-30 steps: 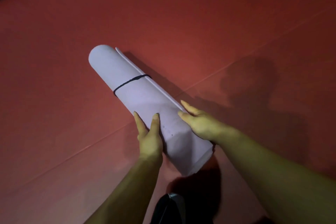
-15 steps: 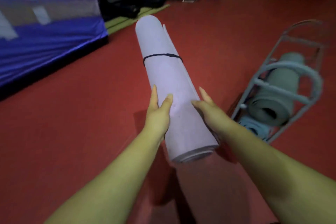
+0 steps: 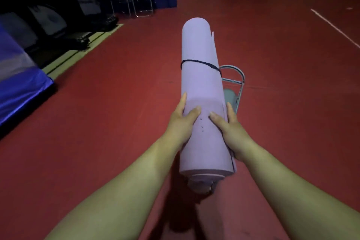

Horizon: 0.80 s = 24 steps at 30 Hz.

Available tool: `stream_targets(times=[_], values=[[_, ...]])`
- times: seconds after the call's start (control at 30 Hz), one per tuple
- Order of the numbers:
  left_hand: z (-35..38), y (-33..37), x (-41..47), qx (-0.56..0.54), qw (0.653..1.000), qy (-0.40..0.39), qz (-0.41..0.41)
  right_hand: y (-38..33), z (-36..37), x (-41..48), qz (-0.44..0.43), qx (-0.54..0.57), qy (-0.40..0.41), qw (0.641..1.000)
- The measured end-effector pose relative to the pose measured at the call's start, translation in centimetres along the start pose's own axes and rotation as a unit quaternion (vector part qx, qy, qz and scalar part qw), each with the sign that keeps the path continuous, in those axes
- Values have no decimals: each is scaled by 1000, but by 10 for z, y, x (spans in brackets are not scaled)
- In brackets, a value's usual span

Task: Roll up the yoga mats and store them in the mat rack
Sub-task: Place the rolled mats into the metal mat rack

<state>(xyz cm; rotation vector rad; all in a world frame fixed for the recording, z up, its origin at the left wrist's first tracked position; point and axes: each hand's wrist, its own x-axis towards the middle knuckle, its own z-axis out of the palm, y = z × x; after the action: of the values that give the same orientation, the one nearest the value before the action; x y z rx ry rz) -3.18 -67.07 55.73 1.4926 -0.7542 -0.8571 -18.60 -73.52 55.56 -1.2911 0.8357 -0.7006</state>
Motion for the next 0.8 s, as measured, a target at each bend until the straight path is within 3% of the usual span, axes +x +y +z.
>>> stream_targets(times=[0.33, 0.8], values=[[85, 57, 79, 29, 991, -82, -104, -50, -81, 65, 73, 62, 89, 991], [77, 8, 148, 45, 958, -144, -246, -2, -76, 114, 189, 119, 133, 966]])
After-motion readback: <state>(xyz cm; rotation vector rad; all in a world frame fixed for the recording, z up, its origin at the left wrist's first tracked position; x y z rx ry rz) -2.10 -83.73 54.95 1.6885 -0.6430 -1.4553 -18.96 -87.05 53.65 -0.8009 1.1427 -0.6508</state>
